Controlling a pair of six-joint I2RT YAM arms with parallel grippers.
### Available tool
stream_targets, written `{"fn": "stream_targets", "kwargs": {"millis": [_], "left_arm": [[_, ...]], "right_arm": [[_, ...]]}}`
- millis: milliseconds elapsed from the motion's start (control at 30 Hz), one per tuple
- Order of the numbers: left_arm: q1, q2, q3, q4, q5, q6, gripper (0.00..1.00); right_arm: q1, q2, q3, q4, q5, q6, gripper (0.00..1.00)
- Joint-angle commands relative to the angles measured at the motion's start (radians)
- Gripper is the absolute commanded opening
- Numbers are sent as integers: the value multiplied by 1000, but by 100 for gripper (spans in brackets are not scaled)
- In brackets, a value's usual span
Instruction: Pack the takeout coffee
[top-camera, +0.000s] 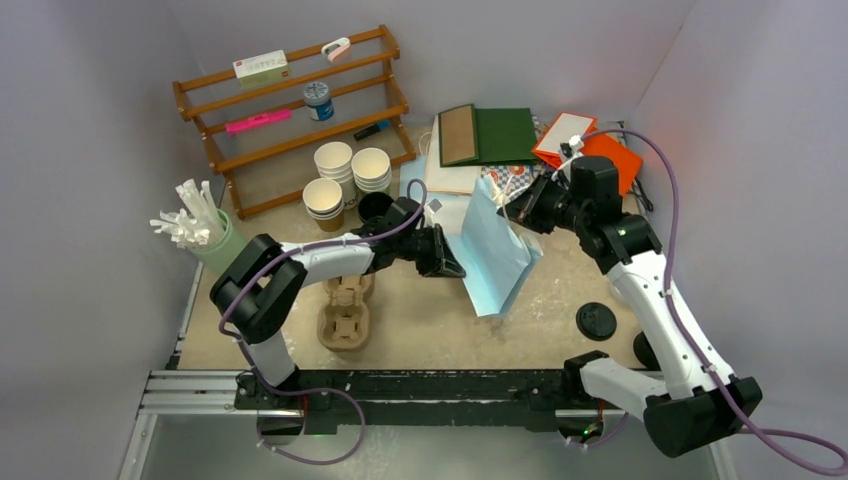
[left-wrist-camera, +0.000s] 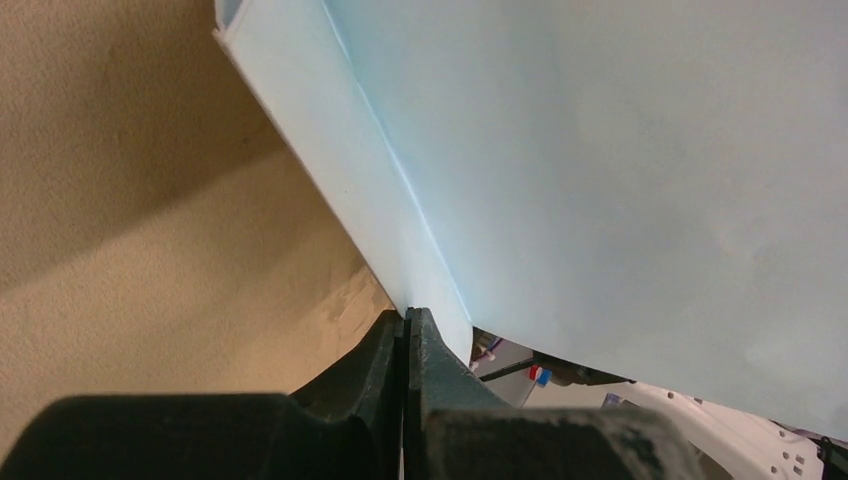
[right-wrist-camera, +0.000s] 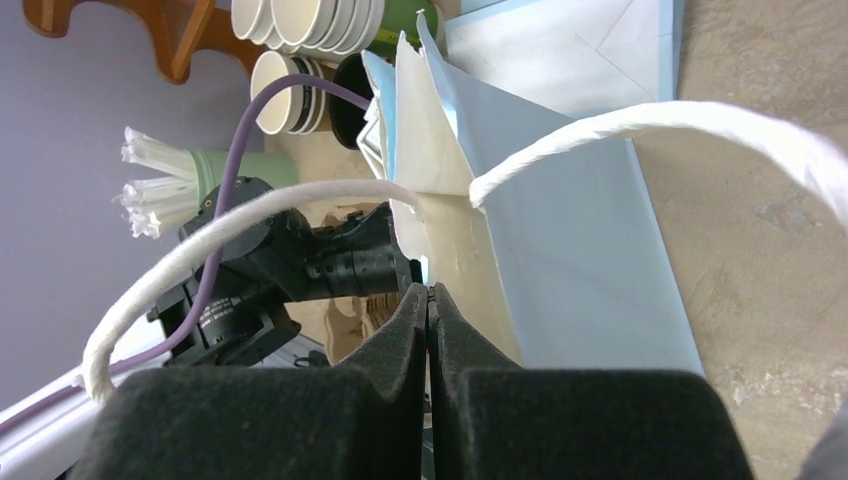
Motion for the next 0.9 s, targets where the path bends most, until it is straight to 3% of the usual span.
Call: {"fn": "stream_targets", "kwargs": {"millis": [0,167,400,500,633,700,800,867], "left_arm": [[2,-3,34,-7,17,56,0],[4,-7,21,-23,4,149,0],[4,0,-43,65,25,168,0],[3,8,-55,96,38,169,0],[3,0,-37,113,47,157,0],[3,-9,-8,84,43,162,0],[2,-18,31,36,34,163,0],[3,-13,62,-15,30,155,0]], "right_arm": [[-3,2,101,-73,76,-24,0],[-10,23,200,-165,156,-58,0],[-25,59,294,-262,202,-66,0],[-27,70,314,-263,181,-75,0],[-28,106,320,-267,42,-142,0],[-29,116,319,-267,-36,-174,7],[-28,110,304,-228,-140,-206,28],[-24,122,324,-210,-196,-254,36]]}}
